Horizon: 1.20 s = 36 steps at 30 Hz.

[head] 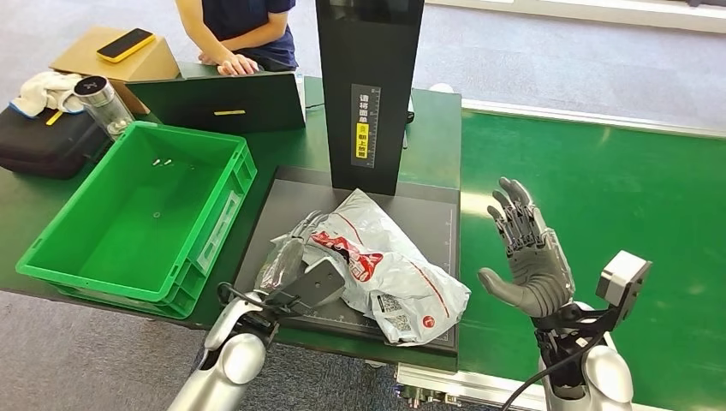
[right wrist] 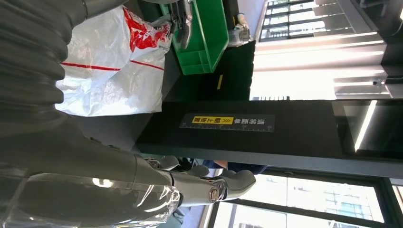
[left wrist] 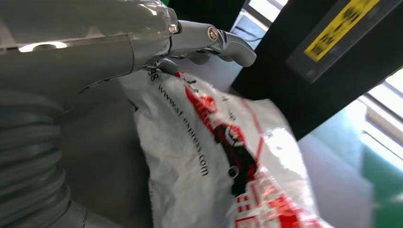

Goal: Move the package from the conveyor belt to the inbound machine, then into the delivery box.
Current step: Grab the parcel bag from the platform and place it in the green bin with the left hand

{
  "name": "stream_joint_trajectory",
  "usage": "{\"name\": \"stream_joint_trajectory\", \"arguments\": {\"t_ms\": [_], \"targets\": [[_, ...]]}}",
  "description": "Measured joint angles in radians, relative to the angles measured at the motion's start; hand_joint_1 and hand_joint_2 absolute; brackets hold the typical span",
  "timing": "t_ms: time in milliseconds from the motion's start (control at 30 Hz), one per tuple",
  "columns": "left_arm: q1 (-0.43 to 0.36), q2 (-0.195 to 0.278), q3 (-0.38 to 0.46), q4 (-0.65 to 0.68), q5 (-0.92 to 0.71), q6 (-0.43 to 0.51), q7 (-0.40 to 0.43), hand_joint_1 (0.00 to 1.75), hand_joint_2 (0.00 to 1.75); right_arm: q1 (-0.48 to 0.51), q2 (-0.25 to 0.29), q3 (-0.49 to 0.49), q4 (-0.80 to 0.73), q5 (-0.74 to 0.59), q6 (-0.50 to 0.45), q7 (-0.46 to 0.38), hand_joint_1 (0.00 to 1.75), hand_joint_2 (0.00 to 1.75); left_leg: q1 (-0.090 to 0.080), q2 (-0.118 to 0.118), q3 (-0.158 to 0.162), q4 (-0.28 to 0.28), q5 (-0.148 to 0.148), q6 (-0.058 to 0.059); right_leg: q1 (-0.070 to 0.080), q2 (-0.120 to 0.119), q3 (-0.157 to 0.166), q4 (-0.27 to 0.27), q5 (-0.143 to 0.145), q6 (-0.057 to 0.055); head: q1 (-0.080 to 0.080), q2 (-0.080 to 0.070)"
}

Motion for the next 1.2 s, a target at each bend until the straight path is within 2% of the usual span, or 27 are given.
{"name": "stream_joint_trajectory", "arguments": {"t_ms": [133,200,267,333,833,1033,1200], "targets": [[-0.020,-0.002,-0.017,0.057,-0.089,0.062,0.061,0.00,1.75,0.009,0.019,-0.006,-0.014,0.010,-0.001,0.008,0.00,1.75,0.000,0.000,0.000,0.000,0.000,0.000,0.000,0.000,0.000,0.000,0.000,0.000,0.000,0.000],[-0.029,-0.003,-0.018,0.080,-0.104,0.066,0.073,0.18,1.75,0.012,0.026,-0.008,-0.019,0.014,-0.001,0.010,0.00,1.75,0.000,0.000,0.000,0.000,0.000,0.000,0.000,0.000,0.000,0.000,0.000,0.000,0.000,0.000],[-0.038,-0.004,-0.018,0.103,-0.113,0.056,0.077,1.06,1.75,0.013,0.030,-0.009,-0.021,0.017,-0.001,0.012,0.00,1.75,0.000,0.000,0.000,0.000,0.000,0.000,0.000,0.000,0.000,0.000,0.000,0.000,0.000,0.000],[-0.046,-0.004,-0.018,0.124,-0.115,0.040,0.075,1.75,1.75,0.013,0.033,-0.010,-0.021,0.019,-0.001,0.012,0.00,1.75,0.000,0.000,0.000,0.000,0.000,0.000,0.000,0.000,0.000,0.000,0.000,0.000,0.000,0.000],[-0.067,-0.009,-0.004,0.189,-0.048,-0.001,-0.006,1.75,1.75,0.013,0.047,-0.011,-0.020,0.038,-0.004,0.023,0.00,1.75,0.000,0.000,0.000,0.000,0.000,0.000,0.000,0.000,0.000,0.000,0.000,0.000,0.000,0.000],[-0.052,-0.009,-0.001,0.173,0.010,0.024,-0.131,1.75,1.75,0.012,0.048,-0.011,-0.019,0.038,-0.004,0.024,0.00,1.75,0.000,0.000,0.000,0.000,0.000,0.000,0.000,0.000,0.000,0.000,0.000,0.000,0.000,0.000],[-0.023,-0.004,0.005,0.093,0.027,0.089,-0.184,1.75,1.75,0.012,0.048,-0.011,-0.019,0.037,-0.003,0.024,0.00,1.75,0.000,0.000,0.000,0.000,0.000,0.000,0.000,0.000,0.000,0.000,0.000,0.000,0.000,0.000]]}}
